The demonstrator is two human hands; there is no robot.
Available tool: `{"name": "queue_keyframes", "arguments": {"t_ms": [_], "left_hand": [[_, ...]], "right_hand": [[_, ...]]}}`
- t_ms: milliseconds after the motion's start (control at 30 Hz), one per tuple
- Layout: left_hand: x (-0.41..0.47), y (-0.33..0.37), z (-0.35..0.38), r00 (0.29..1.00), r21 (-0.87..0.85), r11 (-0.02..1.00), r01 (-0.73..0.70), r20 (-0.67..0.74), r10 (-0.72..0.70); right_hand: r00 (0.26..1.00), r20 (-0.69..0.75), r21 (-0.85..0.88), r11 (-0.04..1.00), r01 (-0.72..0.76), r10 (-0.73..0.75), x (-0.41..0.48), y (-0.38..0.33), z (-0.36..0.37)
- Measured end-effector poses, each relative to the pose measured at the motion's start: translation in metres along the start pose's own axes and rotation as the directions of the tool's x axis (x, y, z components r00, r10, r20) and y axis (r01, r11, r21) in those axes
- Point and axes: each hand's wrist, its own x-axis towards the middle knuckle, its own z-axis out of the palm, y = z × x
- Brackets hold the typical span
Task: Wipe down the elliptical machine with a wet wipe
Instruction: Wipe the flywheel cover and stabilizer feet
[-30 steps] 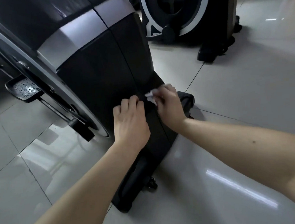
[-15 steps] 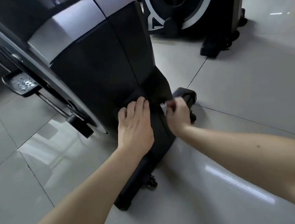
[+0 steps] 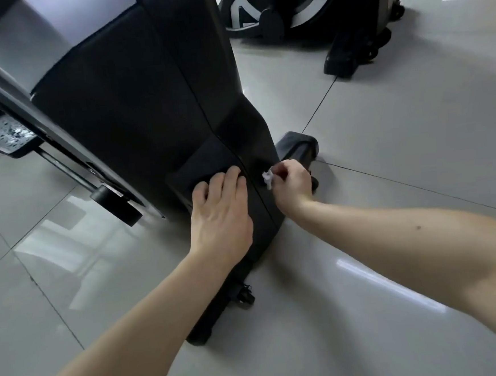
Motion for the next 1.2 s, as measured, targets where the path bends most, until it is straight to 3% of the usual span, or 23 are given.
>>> {"name": "queue_keyframes", "arguments": {"t_ms": [100,233,433,633,700,767,833,900,1000,1067,1133,1200], "left_hand": [[0.001,0.001,0.003,1.000,0.004,1.000,-0.010,-0.025,0.010],[0.002,0.001,0.005,0.999,-0.026,0.999,-0.027,-0.033,0.026],[0.003,0.003,0.004,0.999,-0.073,0.997,-0.031,-0.045,0.028],[0.007,0.006,0.008,0.999,-0.091,0.996,-0.024,-0.042,0.021],[0.007,0.006,0.008,0.999,-0.100,0.995,-0.020,-0.032,0.017],[0.008,0.005,0.006,0.999,-0.111,0.994,-0.016,-0.035,0.012],[0.009,0.005,0.005,0.999,-0.123,0.992,-0.011,-0.038,0.007],[0.011,0.005,0.006,0.999,-0.125,0.992,-0.005,-0.052,-0.002],[0.010,0.005,0.010,0.997,-0.120,0.992,-0.030,-0.069,0.022],[0.010,0.006,0.011,0.996,-0.119,0.992,-0.047,-0.075,0.038],[0.009,0.007,0.012,0.996,-0.122,0.991,-0.062,-0.078,0.053],[0.009,0.006,0.012,0.995,-0.139,0.988,-0.068,-0.083,0.057]], "right_hand": [[1.000,0.007,0.106,0.994,-0.006,0.005,0.011,-0.019,-0.005],[0.980,-0.031,0.228,0.953,0.197,-0.195,0.010,-0.044,-0.012],[0.995,0.104,-0.012,1.000,-0.002,0.004,-0.016,0.009,0.002],[0.978,0.005,0.209,0.957,0.203,-0.209,0.008,-0.033,-0.010],[0.988,0.068,0.097,0.986,0.134,-0.141,-0.001,-0.003,-0.002],[0.989,0.135,-0.060,0.997,-0.050,0.058,-0.007,0.026,0.006],[0.972,0.102,-0.046,0.977,-0.209,0.213,-0.001,0.027,0.011],[0.990,0.024,0.043,0.989,-0.139,0.138,0.014,0.003,0.008],[0.992,-0.081,0.160,0.981,0.108,-0.096,0.032,-0.030,-0.005],[0.974,-0.121,0.153,0.966,0.208,-0.191,0.037,-0.026,-0.005],[0.976,-0.134,0.109,0.976,0.187,-0.172,0.033,-0.001,0.004],[0.994,-0.110,0.064,0.998,0.023,-0.016,0.028,0.034,0.014]]}}
